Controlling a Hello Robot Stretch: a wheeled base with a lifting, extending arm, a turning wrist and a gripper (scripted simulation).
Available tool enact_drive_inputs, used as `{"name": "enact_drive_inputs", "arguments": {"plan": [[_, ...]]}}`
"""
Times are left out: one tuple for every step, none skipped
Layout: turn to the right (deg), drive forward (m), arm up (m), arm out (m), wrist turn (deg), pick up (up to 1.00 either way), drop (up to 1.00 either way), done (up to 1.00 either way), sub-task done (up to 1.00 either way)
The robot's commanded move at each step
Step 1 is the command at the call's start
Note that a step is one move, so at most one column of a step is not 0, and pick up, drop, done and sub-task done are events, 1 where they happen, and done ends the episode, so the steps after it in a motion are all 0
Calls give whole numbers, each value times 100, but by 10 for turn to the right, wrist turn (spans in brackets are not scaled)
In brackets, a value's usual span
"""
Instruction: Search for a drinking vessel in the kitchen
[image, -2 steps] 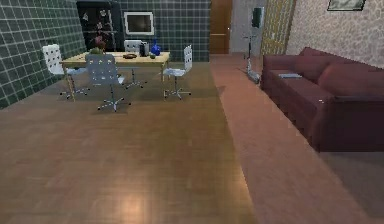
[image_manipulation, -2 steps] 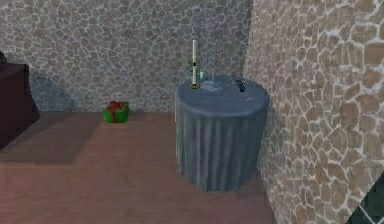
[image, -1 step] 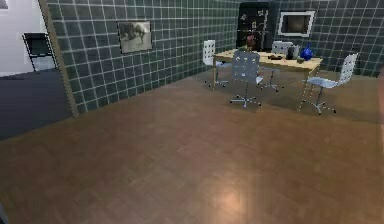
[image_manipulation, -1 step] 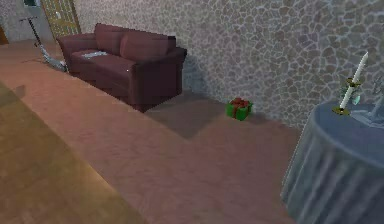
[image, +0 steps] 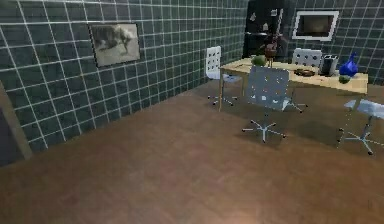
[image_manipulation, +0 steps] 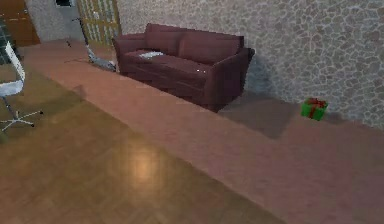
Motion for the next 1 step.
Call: {"name": "enact_drive_inputs", "arguments": {"plan": [[0,100,0,0,0,0,0,0,0]]}}
